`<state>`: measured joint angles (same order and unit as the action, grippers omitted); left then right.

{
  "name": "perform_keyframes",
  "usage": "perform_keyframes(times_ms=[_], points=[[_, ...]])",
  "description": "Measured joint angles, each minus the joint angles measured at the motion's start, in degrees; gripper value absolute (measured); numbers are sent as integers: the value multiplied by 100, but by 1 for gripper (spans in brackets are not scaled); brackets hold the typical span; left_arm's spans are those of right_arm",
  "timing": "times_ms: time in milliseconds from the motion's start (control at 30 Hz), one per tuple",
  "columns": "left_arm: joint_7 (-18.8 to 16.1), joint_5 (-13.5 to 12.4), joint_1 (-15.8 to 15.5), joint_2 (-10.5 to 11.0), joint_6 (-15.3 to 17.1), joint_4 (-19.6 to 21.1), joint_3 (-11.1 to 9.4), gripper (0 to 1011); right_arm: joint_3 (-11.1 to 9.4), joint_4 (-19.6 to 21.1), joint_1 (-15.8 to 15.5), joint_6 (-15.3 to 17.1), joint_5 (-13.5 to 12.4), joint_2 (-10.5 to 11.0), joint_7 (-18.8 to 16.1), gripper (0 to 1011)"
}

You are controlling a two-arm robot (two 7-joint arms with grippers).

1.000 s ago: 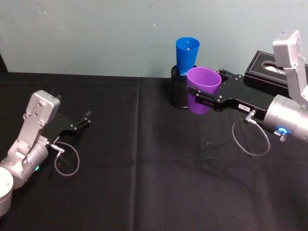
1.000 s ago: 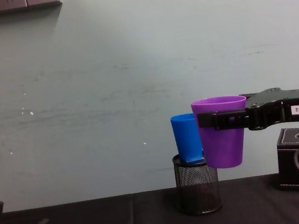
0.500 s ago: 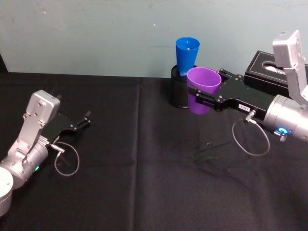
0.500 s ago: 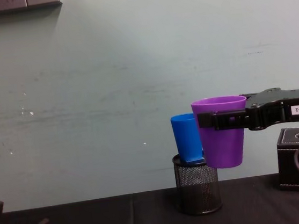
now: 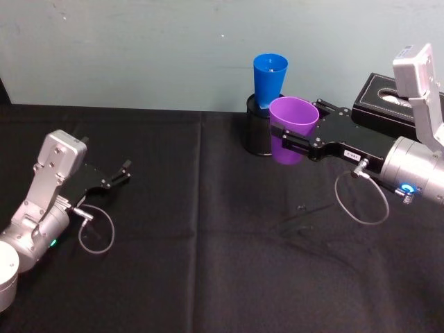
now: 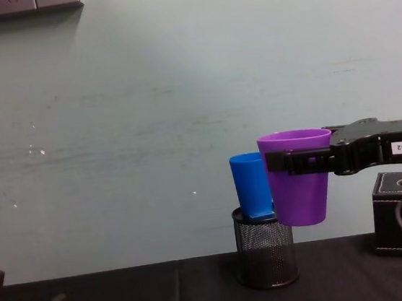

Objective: Pick up one cup with a gripper and tap it against the other cup.

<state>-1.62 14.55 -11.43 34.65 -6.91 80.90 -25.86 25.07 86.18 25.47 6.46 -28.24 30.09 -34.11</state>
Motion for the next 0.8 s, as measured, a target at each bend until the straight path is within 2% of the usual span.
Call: perform_keyframes(times_ms=[800], points=[[0, 0, 0, 0, 0, 0, 0, 1005, 0, 0, 0, 0, -1, 0, 0, 741]])
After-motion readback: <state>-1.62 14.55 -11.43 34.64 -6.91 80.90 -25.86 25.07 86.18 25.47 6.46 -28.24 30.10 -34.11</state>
